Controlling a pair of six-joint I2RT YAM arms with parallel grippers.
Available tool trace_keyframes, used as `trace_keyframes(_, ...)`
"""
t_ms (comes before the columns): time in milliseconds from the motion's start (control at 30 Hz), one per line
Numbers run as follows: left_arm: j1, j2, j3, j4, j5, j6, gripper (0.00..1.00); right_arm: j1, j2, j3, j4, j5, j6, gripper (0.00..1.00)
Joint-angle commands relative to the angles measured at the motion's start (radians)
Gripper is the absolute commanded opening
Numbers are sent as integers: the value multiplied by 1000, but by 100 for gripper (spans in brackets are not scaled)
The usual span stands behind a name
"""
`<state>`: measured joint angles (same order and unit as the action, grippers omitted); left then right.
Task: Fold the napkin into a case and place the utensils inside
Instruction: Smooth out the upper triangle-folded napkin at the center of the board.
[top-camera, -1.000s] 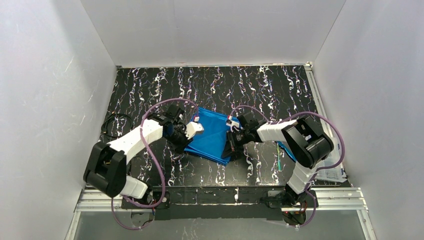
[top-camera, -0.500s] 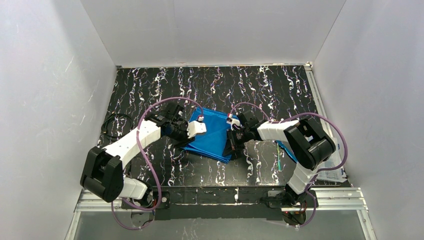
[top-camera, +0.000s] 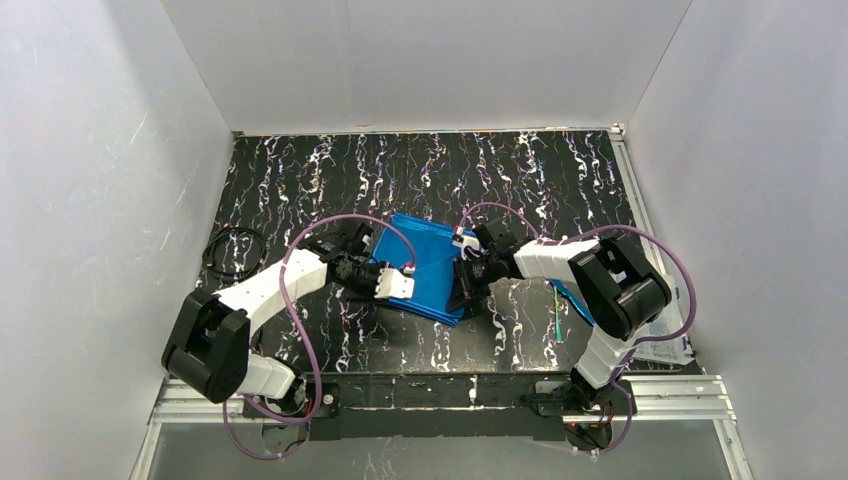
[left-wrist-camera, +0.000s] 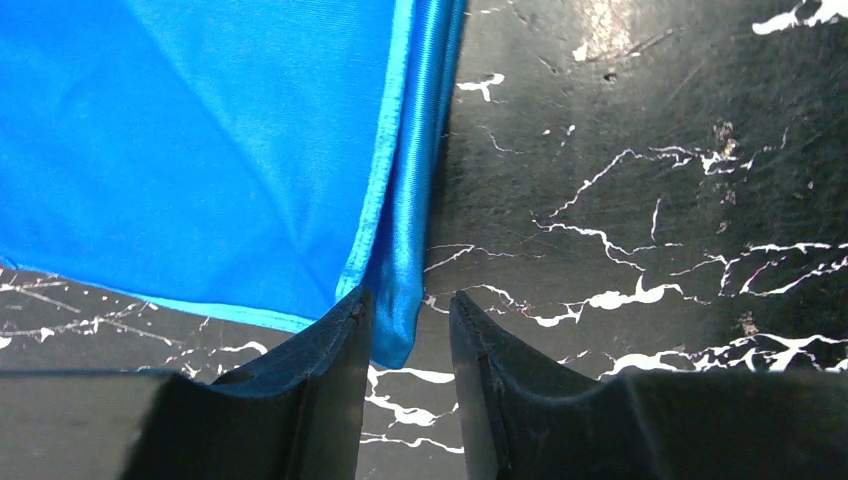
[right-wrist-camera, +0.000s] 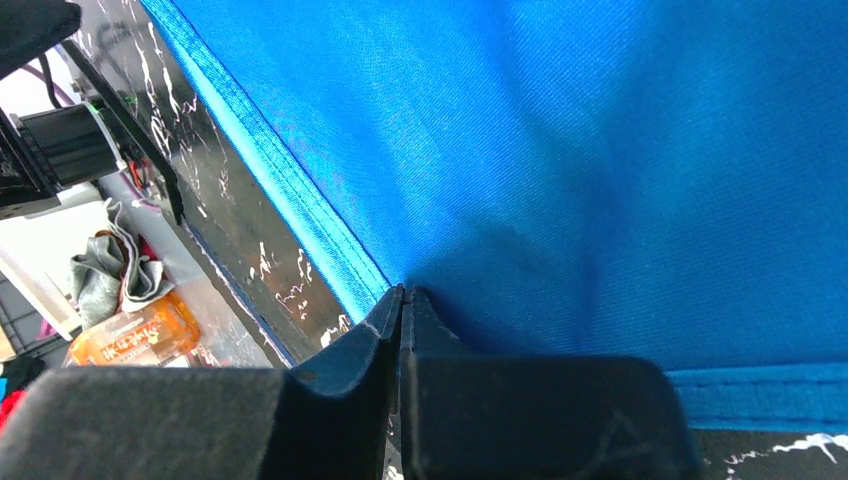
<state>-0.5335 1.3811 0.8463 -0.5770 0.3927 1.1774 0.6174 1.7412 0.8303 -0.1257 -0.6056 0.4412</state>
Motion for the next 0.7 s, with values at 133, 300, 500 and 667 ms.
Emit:
trace_keyframes(133, -1, 29, -44, 23, 45, 208, 32, -3, -46, 11, -37, 58, -28, 12)
trace_keyframes(300, 1, 54, -46, 9, 26, 243, 30, -3, -54, 2, -33, 55, -23, 11)
trace_keyframes(500, 18, 39, -61, 4, 27, 236, 29, -4, -56, -10, -24, 52, -21, 10)
trace_keyframes(667, 17, -2, -170, 191, -27, 202, 17, 3, -77, 18, -13, 44, 16, 10)
